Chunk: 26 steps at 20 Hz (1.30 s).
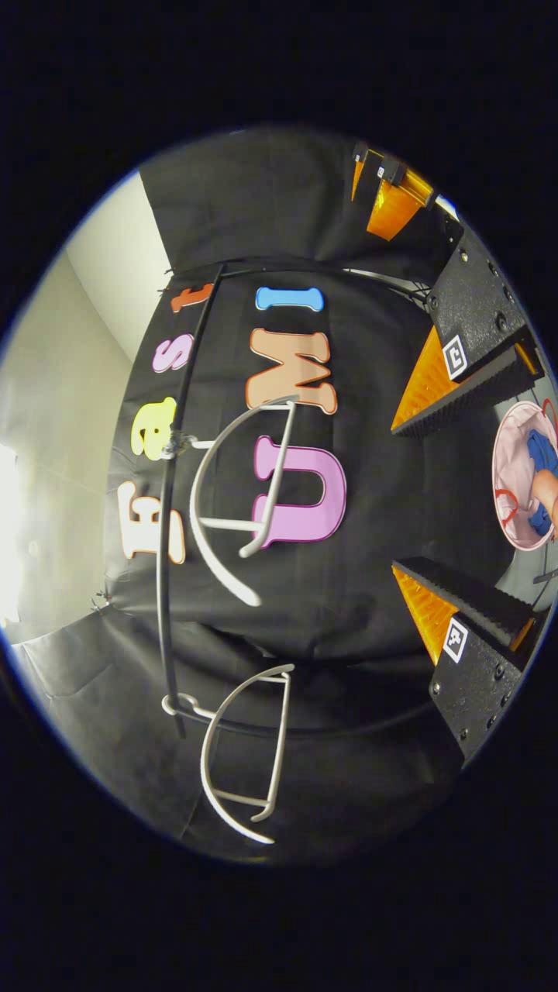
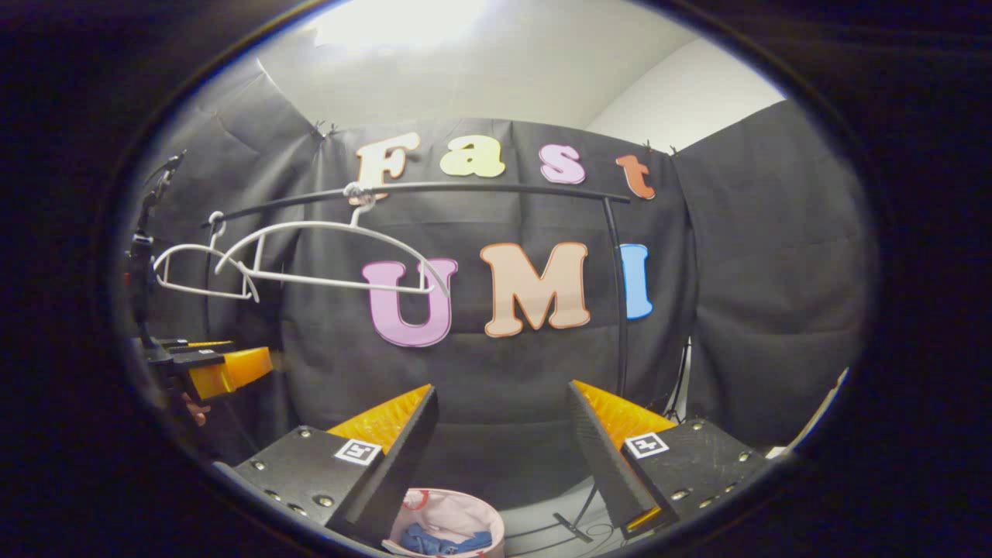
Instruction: Grasp the clothes on the hanger with both hands and then place them into the laundry hamper below.
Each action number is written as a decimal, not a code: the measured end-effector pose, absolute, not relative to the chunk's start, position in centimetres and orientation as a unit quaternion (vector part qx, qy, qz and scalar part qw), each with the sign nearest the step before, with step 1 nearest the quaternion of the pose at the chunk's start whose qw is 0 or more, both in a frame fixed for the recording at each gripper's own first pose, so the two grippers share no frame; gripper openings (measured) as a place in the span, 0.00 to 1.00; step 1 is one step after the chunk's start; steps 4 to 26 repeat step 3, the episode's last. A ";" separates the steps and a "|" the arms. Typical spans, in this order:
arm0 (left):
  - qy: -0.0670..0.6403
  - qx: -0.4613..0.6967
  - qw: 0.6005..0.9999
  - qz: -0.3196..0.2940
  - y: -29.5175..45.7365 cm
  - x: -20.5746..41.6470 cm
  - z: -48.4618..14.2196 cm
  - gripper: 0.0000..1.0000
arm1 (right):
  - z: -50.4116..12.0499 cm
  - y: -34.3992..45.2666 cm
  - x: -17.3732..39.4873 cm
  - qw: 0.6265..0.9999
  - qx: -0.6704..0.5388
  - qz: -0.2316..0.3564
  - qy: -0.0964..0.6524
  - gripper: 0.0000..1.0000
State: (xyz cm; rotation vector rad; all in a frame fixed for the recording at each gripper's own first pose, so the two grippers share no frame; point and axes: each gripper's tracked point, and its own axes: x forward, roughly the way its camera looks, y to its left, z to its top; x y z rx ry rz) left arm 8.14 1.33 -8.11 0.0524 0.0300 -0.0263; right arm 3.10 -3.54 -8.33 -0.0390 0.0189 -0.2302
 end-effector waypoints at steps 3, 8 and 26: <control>0.014 0.025 0.999 -0.020 0.8 7.6 -7.9 0.92 | -7.7 -4.1 2.0 0.993 -0.019 -0.118 0.001 1.00; 0.014 0.025 0.999 -0.020 0.8 7.6 -7.9 0.92 | -7.7 -4.1 2.0 0.993 -0.019 -0.118 0.001 1.00; 0.014 0.025 0.999 -0.020 0.8 7.6 -7.9 0.92 | -7.7 -4.1 2.0 0.993 -0.019 -0.118 0.001 1.00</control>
